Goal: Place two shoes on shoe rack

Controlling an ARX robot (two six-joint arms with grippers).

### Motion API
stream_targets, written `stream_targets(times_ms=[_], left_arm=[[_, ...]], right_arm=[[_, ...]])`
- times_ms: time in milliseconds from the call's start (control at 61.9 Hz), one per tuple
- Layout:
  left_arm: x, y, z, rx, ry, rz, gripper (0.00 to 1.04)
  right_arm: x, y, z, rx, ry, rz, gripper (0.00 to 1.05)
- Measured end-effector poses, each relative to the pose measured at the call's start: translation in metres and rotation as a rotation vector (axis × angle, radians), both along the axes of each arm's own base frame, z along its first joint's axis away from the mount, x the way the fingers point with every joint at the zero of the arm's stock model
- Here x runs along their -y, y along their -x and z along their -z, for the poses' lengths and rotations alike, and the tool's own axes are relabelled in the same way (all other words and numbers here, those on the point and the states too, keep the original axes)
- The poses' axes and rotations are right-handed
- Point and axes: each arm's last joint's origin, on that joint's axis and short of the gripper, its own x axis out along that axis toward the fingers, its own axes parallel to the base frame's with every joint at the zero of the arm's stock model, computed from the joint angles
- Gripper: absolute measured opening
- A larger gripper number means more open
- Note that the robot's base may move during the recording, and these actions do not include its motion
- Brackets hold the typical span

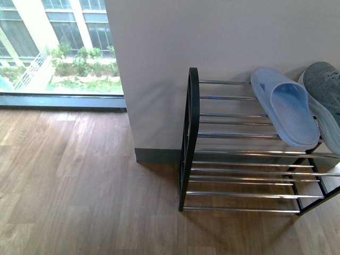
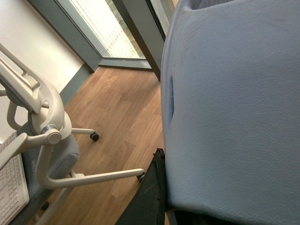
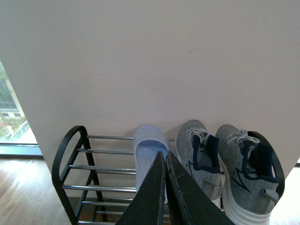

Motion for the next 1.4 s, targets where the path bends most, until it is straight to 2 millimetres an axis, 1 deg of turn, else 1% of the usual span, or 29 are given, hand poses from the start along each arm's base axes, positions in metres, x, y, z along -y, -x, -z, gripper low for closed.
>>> stream_targets(times_ms=[48,307,339,388,420,549,597,614,662,694,743,759,807,840,904,985,1017,1033,1098,1130,1276,1308,1373,1405], left_arm=[[0.000,0.000,0.000,0.000,0.000,0.000,0.02],[0.000,0.000,0.000,0.000,0.000,0.000,0.02],[0.000,0.000,0.000,0.000,0.000,0.000,0.02],[0.000,0.000,0.000,0.000,-0.001,-0.003,0.02],[0.000,0.000,0.000,0.001,-0.002,-0.005,0.02],[0.000,0.000,0.000,0.001,-0.001,-0.004,0.02],[0.000,0.000,0.000,0.002,-0.002,-0.006,0.02],[0.000,0.000,0.000,0.002,-0.001,-0.005,0.02],[0.000,0.000,0.000,-0.001,0.002,-0.005,0.02],[0.002,-0.001,0.001,-0.009,0.032,-0.036,0.02],[0.012,-0.013,-0.006,0.080,0.213,-0.046,0.02],[0.013,-0.016,-0.007,0.096,0.242,-0.044,0.02],[0.024,-0.033,-0.017,0.159,0.380,-0.025,0.02],[0.028,-0.041,-0.020,0.171,0.426,-0.013,0.02],[0.041,-0.067,-0.030,0.186,0.518,0.035,0.02],[0.061,-0.104,-0.040,0.138,0.602,0.124,0.02],[0.066,-0.113,-0.041,0.120,0.613,0.142,0.02],[0.071,-0.122,-0.040,0.095,0.622,0.162,0.02],[0.086,-0.149,-0.033,0.014,0.624,0.207,0.02],[0.090,-0.157,-0.029,-0.011,0.612,0.216,0.02],[0.124,-0.215,0.000,-0.203,0.541,0.294,0.02],[0.128,-0.220,0.002,-0.221,0.540,0.306,0.02],[0.140,-0.236,0.010,-0.282,0.522,0.332,0.02],[0.142,-0.238,0.014,-0.297,0.516,0.335,0.02]], right_arm=[[0.000,0.000,0.000,0.000,0.000,0.000,0.06],[0.000,0.000,0.000,0.001,0.000,-0.002,0.48],[0.000,0.000,0.000,0.001,0.000,-0.003,0.52],[0.000,0.000,0.000,0.002,0.000,-0.005,0.60],[0.000,0.000,0.000,0.002,0.000,-0.005,0.64],[0.000,0.000,0.000,0.002,0.000,-0.004,0.85],[0.000,0.000,0.000,0.002,0.000,-0.004,0.96],[0.000,0.000,0.000,0.002,0.000,-0.004,0.97],[0.000,0.000,0.000,0.001,0.000,0.000,0.95],[0.000,0.000,0.000,0.001,-0.001,0.005,0.95],[0.000,0.000,0.000,0.000,-0.001,0.006,0.96],[0.000,0.000,0.000,0.000,-0.001,0.006,0.96],[0.000,0.000,0.000,0.000,-0.001,0.003,0.96],[0.000,0.000,0.000,-0.001,-0.001,0.002,0.96],[0.000,0.000,0.000,0.000,-0.001,0.002,0.96],[0.000,0.000,0.000,0.000,-0.001,0.002,0.96],[0.000,0.000,0.000,0.000,-0.001,0.001,0.96],[0.000,0.000,0.000,0.000,-0.001,0.001,0.96],[0.000,0.000,0.000,0.000,-0.001,0.001,0.96],[0.000,0.000,0.000,0.000,-0.001,0.001,0.96],[0.000,0.000,0.000,0.000,-0.001,0.001,0.96],[0.000,0.000,0.000,0.000,-0.001,0.001,0.96],[0.000,0.000,0.000,0.000,-0.001,0.001,0.96],[0.000,0.000,0.000,0.000,-0.001,0.001,0.96]])
